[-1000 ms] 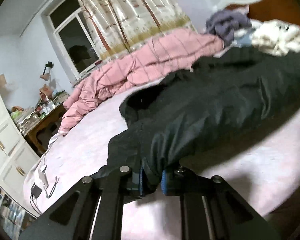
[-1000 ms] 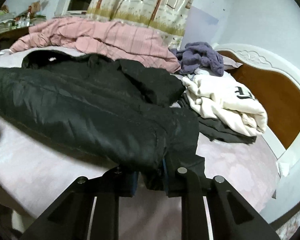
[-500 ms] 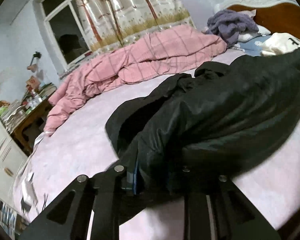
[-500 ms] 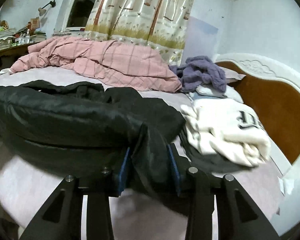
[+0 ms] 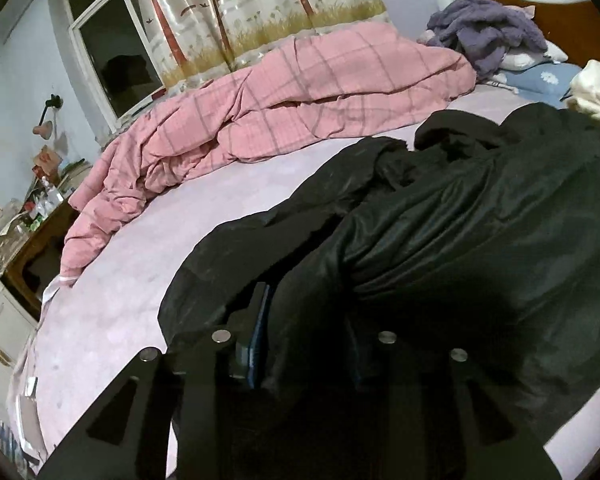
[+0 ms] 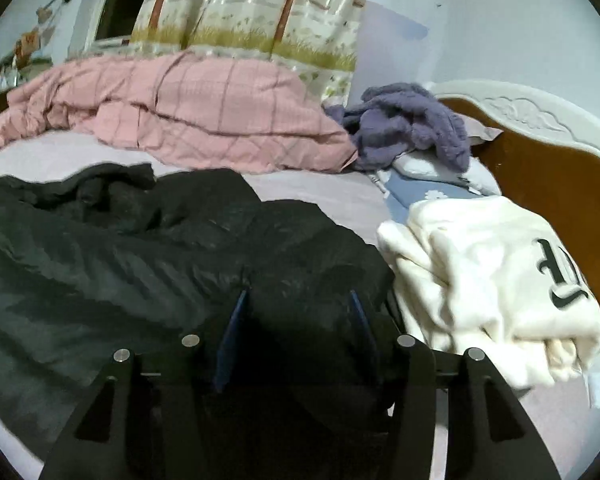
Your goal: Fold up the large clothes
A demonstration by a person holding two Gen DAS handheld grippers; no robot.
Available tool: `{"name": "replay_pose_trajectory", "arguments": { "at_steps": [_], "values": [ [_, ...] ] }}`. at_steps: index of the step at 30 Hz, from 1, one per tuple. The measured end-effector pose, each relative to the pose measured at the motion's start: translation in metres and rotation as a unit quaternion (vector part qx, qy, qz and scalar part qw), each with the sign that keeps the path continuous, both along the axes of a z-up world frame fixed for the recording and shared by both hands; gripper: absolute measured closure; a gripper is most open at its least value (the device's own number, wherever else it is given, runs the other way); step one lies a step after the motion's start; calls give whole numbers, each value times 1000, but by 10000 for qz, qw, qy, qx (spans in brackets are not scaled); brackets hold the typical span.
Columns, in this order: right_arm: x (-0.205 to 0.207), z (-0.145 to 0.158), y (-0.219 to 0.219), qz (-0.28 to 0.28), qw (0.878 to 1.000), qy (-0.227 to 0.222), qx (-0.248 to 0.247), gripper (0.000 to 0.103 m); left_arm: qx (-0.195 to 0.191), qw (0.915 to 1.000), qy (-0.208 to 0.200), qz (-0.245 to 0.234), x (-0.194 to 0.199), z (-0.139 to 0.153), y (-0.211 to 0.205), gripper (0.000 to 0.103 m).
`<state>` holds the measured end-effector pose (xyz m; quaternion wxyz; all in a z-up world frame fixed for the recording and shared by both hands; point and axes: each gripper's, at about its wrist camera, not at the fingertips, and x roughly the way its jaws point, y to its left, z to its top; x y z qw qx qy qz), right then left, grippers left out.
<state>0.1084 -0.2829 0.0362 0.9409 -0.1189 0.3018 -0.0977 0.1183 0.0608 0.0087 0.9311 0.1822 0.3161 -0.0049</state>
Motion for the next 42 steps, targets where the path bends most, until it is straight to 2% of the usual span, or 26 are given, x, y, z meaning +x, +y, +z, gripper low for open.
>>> {"name": "replay_pose_trajectory", "arguments": {
  "at_steps": [1,2,3,4,6,10,11,13,15,16,18,19,22,25,28,34,37,38,40,42],
  "values": [
    [7,-3,-2,-38,10000,50,54,43,54,10000,15,80,0,-3,0,55],
    [11,-9,-6,-139,9998,62,143,34,116,9998,13,164,0,-6,1,50],
    [10,-11,-7,-216,9996,24,178,30,163,9996,-13,233,-2,-6,3,43],
    [7,-12,-10,-260,9995,-39,203,29,208,9992,-53,325,-6,-5,4,37],
    [-7,-8,-13,-193,9990,-292,290,29,149,9989,-211,398,-17,4,8,35],
    [-42,18,-15,68,9926,-981,714,20,-296,9969,-679,273,-42,32,13,28],
    [-47,24,-14,220,9895,-1074,940,20,-410,9964,-707,220,-44,36,13,28],
    [-45,29,-9,631,9842,-913,1377,20,-537,9971,-512,181,-37,35,13,28],
    [-34,23,-2,709,9840,-615,1516,20,-463,9977,-10,486,-19,18,14,29],
    [-29,17,1,692,9847,-469,1529,20,-451,9952,351,792,-10,3,18,35],
    [-15,-3,2,417,9874,-83,1521,20,-843,9872,905,1004,-4,-23,27,43],
    [-10,-16,-1,308,9866,205,1592,20,-1016,9837,1062,1040,-6,-31,29,43],
    [-15,-34,-14,230,9780,681,1958,21,-957,9854,957,1028,-28,-29,26,44],
    [-30,-44,-27,217,9707,1047,2150,21,-1109,9841,969,997,-49,-32,31,44],
    [-46,-54,-35,192,9643,1251,2324,21,-944,9876,907,868,-65,-33,30,44],
    [-66,-59,-21,176,9743,1297,1835,21,-1039,9865,954,832,-70,-36,32,44],
    [-69,-57,-29,178,9677,1315,2142,21,-793,9897,893,785,-72,-35,26,44],
    [-72,-55,-33,156,9648,1289,2287,21,-839,9895,867,798,-74,-33,28,44],
    [-80,-51,-34,155,9659,1144,2316,21,-1029,9894,726,716,-79,-25,31,45],
    [-87,-36,-32,171,9743,735,2120,21,-1156,9913,438,457,-83,-6,27,45]
  ]
}}
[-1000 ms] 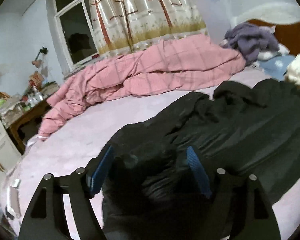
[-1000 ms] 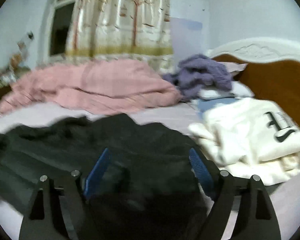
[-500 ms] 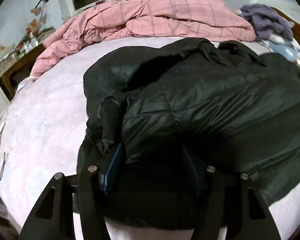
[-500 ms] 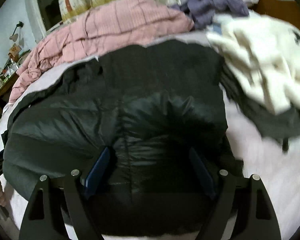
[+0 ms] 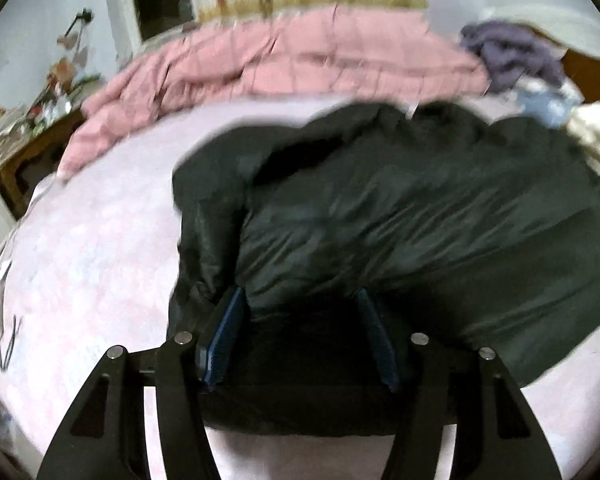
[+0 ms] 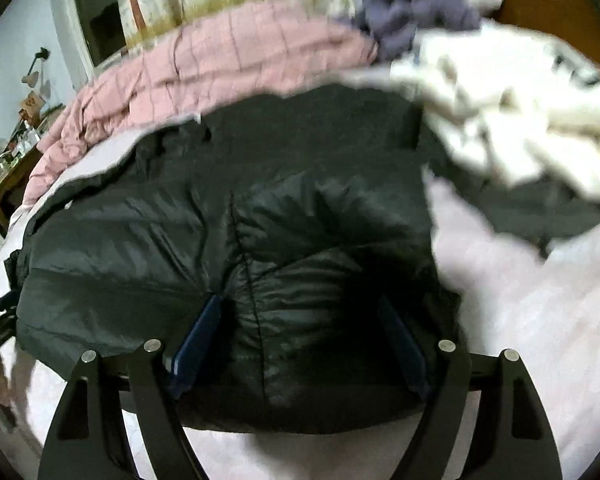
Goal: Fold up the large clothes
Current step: 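Lower the held hem onto the jacket body with both grippers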
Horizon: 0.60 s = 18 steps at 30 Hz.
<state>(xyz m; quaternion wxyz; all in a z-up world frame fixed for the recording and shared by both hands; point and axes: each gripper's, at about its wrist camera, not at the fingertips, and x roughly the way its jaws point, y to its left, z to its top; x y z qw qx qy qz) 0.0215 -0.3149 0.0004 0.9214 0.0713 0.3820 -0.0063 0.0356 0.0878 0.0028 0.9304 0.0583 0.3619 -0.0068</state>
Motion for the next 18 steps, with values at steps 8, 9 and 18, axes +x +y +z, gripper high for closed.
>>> {"name": "replay_pose_trajectory", "arguments": {
  "at_steps": [8,9,18],
  "values": [
    [55,63,21,318,9972,-577,366,21,-5,9946,-631,-824,46,67,-67,36],
    [68,60,25,304,9981,-419,343,21,92,9965,-369,-738,61,57,-71,36],
    [74,-15,39,617,9952,741,-161,22,-47,9974,537,-487,41,-24,-58,38]
  ]
}}
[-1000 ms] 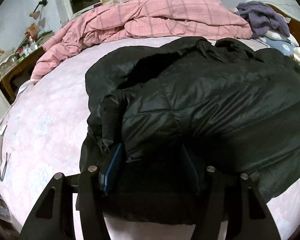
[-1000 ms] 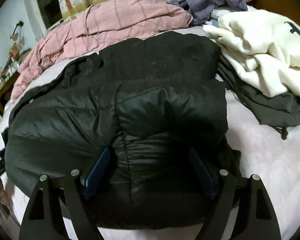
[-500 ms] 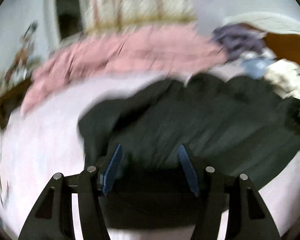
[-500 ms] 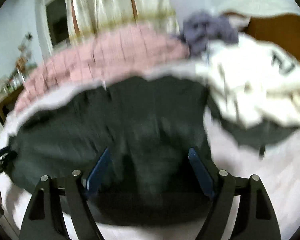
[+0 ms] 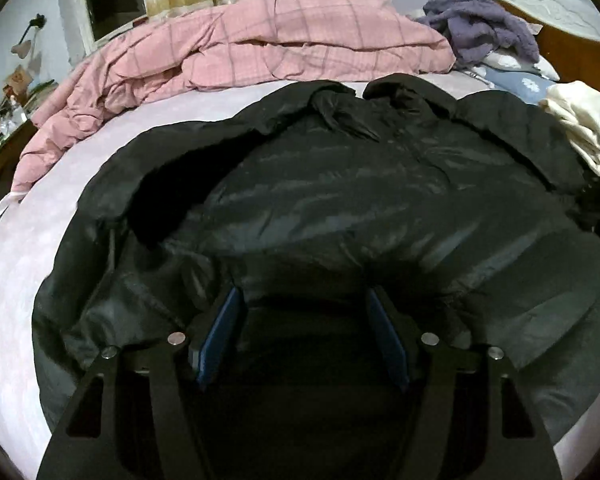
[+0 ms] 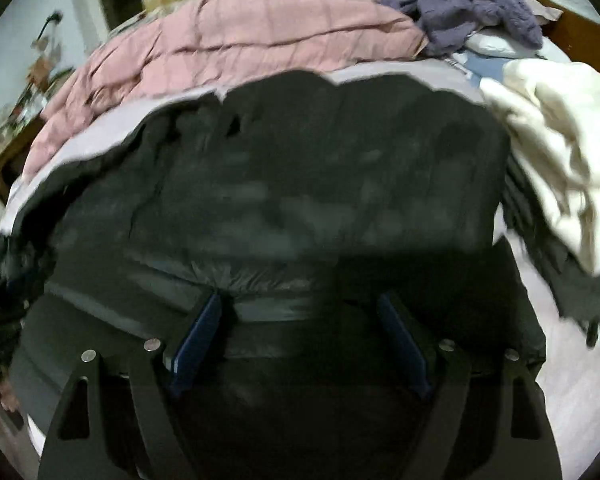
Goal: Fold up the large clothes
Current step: 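Lower the held hem onto the jacket body with both grippers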
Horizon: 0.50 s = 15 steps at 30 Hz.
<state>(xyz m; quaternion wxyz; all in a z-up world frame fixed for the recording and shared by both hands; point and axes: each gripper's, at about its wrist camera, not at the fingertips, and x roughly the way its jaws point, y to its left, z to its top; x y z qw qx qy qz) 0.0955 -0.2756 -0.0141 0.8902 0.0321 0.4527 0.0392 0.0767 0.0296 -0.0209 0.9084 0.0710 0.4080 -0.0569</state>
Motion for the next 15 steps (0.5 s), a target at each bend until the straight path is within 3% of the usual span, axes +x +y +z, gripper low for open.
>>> {"name": "replay_pose_trajectory", "arguments": {
  "at_steps": [3,10,12,15],
  "values": [
    [-25,-4,4,188,9993,-151,-279,22,89,9999,-93,-24,-17,-5,-5,38],
    [-31,-7,0,32,9996,-193,-187,21,-70,9998,-176,-92,-12,1,2,42],
    [-33,-1,0,-8,9993,-326,-206,21,-58,9990,-428,-120,-19,14,1,45],
    [-48,20,1,-90,9954,-902,-298,21,-87,9957,-913,-139,-30,38,0,45]
  ]
}}
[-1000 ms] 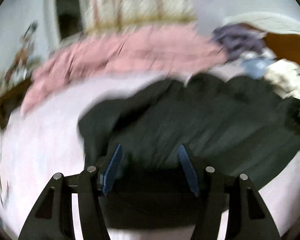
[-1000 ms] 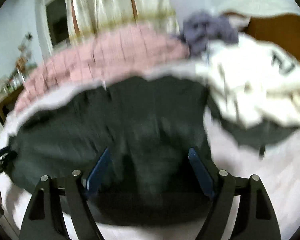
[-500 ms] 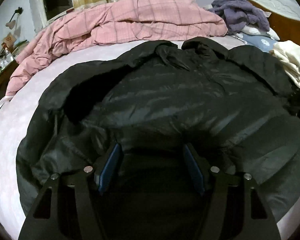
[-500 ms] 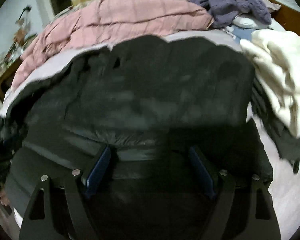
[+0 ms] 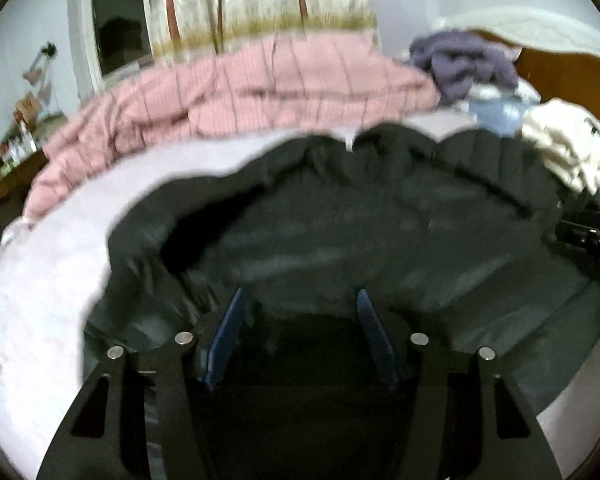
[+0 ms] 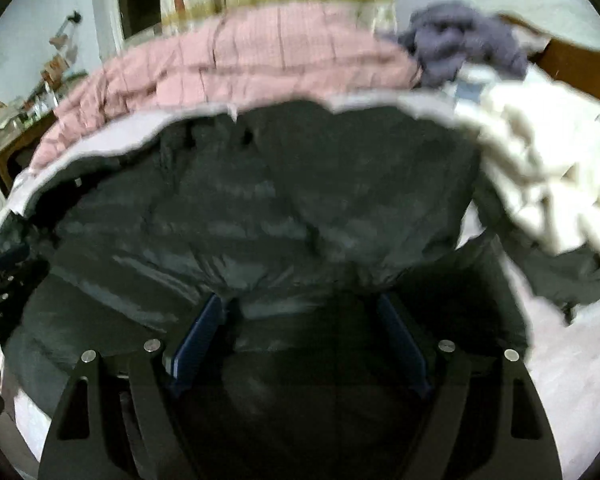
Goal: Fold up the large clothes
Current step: 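Lower the held hem onto the jacket body with both grippers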
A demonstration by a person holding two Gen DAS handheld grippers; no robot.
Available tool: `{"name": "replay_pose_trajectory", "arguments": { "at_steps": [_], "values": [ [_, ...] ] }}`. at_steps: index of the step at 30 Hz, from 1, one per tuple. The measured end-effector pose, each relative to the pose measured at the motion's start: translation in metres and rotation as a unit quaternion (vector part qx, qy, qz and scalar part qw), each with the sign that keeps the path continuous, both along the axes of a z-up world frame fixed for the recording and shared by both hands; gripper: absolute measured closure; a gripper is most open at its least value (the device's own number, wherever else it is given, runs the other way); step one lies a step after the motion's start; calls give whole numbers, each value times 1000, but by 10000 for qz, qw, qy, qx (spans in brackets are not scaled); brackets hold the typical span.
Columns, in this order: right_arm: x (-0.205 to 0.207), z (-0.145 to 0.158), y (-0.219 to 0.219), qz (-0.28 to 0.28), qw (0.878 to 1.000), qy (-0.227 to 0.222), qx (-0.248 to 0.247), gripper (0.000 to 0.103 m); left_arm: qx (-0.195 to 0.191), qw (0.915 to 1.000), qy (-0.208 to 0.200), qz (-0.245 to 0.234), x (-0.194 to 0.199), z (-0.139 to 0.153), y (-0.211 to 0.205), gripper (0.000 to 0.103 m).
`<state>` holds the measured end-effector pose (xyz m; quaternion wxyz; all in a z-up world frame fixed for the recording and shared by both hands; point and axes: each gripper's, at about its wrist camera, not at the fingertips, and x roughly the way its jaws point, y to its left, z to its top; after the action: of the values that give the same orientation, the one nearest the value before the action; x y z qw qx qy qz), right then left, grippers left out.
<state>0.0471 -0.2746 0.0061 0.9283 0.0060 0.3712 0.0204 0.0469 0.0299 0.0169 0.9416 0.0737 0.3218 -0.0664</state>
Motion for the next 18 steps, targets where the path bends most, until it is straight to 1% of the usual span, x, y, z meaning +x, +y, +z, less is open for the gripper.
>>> {"name": "replay_pose_trajectory", "arguments": {
  "at_steps": [2,4,5,6,7,8,10,12,14,16,18],
  "values": [
    [-9,15,1,-82,9993,-360,-62,21,-94,9998,-186,-27,-2,12,2,45],
    [-12,26,2,-2,9985,-543,114,21,-34,9997,-231,44,3,17,6,45],
    [-11,30,3,138,9981,-539,283,21,-5,9998,-169,129,6,16,9,45],
    [-9,29,5,211,9981,-462,352,21,-11,9997,36,221,12,10,14,45],
    [-6,26,8,220,9984,-335,387,21,-49,9990,323,318,18,1,21,45],
    [-4,22,9,197,9987,-221,415,21,-133,9976,523,428,20,-6,27,45],
    [1,4,12,197,9984,155,497,21,-386,9946,790,557,22,-17,41,46],
    [-1,-13,12,246,9977,404,482,21,-394,9936,898,563,22,-25,45,45],
    [-4,-23,18,371,9980,468,214,21,-327,9927,1058,475,23,-36,46,45],
    [-4,-26,23,371,9982,458,57,20,-304,9930,1050,457,23,-41,45,45],
    [-1,-28,22,324,9981,518,121,19,-255,9939,993,417,20,-41,43,45]
  ]
}}
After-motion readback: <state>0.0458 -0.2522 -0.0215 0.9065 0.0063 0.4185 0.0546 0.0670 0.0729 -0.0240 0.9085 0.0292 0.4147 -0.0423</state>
